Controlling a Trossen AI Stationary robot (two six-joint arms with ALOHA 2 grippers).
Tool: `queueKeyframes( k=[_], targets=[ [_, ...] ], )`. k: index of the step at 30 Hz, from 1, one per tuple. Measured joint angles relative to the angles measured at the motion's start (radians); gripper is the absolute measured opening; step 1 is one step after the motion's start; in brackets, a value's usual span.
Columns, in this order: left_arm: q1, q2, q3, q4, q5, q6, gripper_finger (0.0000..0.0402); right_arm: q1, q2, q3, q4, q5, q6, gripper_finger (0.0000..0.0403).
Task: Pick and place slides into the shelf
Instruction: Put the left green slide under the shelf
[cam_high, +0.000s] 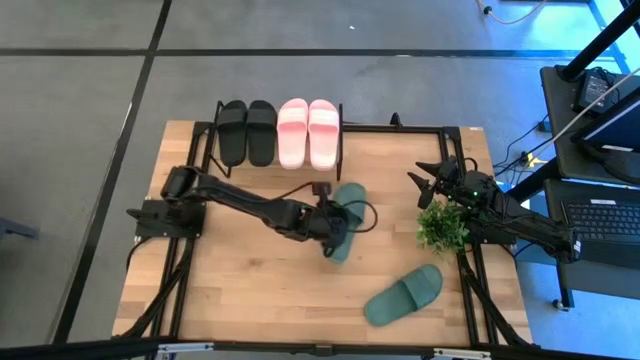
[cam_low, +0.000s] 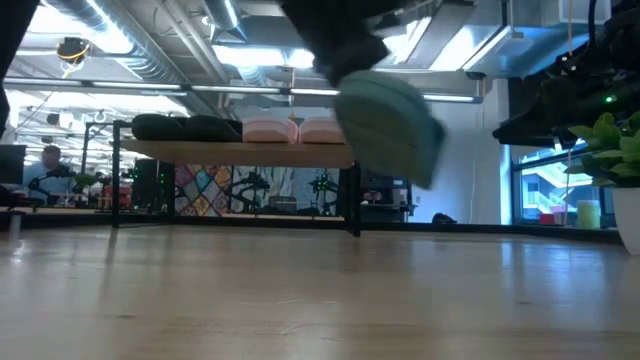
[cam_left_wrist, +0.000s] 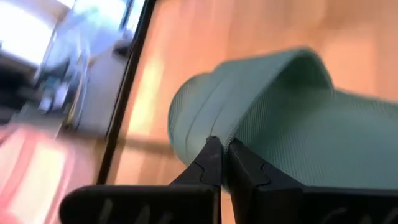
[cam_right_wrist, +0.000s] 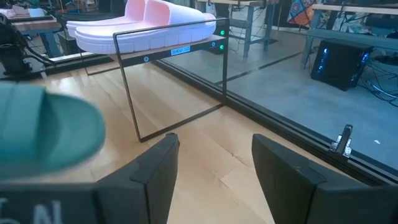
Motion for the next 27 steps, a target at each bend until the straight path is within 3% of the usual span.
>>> queueKeyframes(
  k=[4, 10, 16, 27],
  targets=[
    [-0.028, -0.052, -0.021, -0.179, -0.098, -0.161, 0.0001, 0.0, 0.0, 0.0, 0.0, 0.001, -0.001, 0.0206],
    [-0.09, -0.207, -0.234, -0.178, -0.144, -0.376, 0.0001, 0.0, 0.0, 0.0, 0.001, 0.003, -0.004, 0.0206],
    [-0.159, -0.342, -0.441, -0.179, -0.275, -0.551, 0.0001, 0.0, 0.0, 0.0, 0.004, 0.016, -0.026, 0.0206],
    [-0.227, -0.466, -0.731, -0.196, -0.305, -0.804, 0.0001, 0.0, 0.0, 0.0, 0.008, 0.028, -0.024, 0.0206]
  ],
)
